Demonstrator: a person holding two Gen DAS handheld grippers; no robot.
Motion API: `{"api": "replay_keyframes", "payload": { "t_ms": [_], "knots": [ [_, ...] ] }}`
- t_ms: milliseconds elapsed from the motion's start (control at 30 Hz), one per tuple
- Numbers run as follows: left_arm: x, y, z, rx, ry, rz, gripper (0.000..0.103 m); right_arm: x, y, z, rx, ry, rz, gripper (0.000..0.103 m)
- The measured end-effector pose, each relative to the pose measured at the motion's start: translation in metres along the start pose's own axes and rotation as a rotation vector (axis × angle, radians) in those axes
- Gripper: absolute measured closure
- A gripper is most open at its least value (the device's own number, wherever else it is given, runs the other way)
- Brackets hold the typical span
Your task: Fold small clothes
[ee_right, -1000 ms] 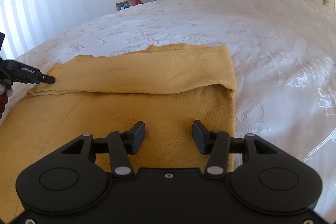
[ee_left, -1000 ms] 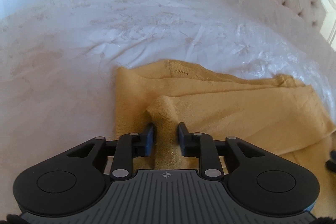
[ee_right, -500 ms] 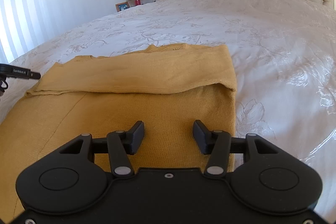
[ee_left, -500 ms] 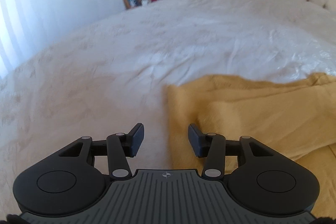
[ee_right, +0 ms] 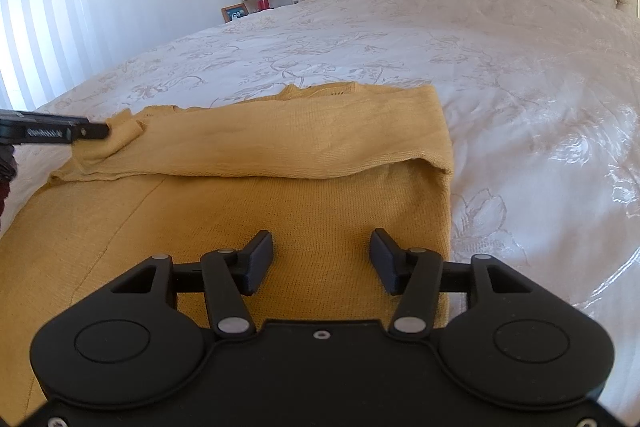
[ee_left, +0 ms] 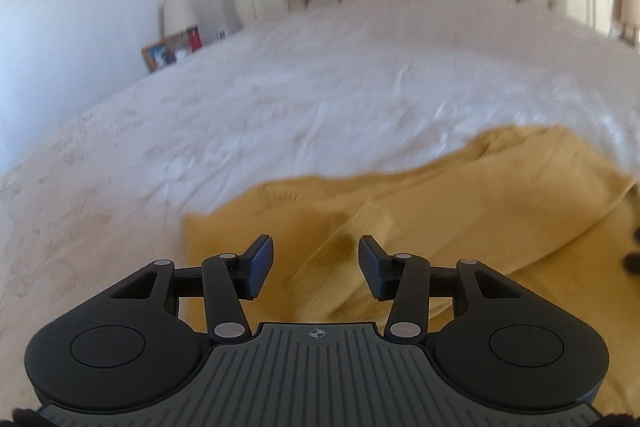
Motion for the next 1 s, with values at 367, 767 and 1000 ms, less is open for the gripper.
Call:
{"api": "replay_keyframes", "payload": {
  "t_ms": [367, 767, 1000],
  "knots": [
    [0.004, 0.002, 0.007, 0.007, 0.013, -0.007, 0.057, 0.000, 0.000, -0.001, 0.000, -0.001, 0.001, 0.044],
    [0.028, 0.018, -0.049, -0.057, -0.287, -0.101, 0.057, 0.000, 0.000, -0.001, 0.001, -0.002, 0.001, 0.042],
    [0.031, 0.029, -0.039, -0.058, -0.225, -0.150, 0.057, 0.000, 0.000, -0.001, 0.001, -0.001, 0.001, 0.041]
  ]
}}
Point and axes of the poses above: each gripper's, at about its wrist camera, not at the fingertips, and y roughly the way its jaws point, z to its right, x to its underside, the point moved 10 cm from there along y, roughly the way its jaws point, and after that the axes turned 2 degrees about -z, right-handed, at the moved point
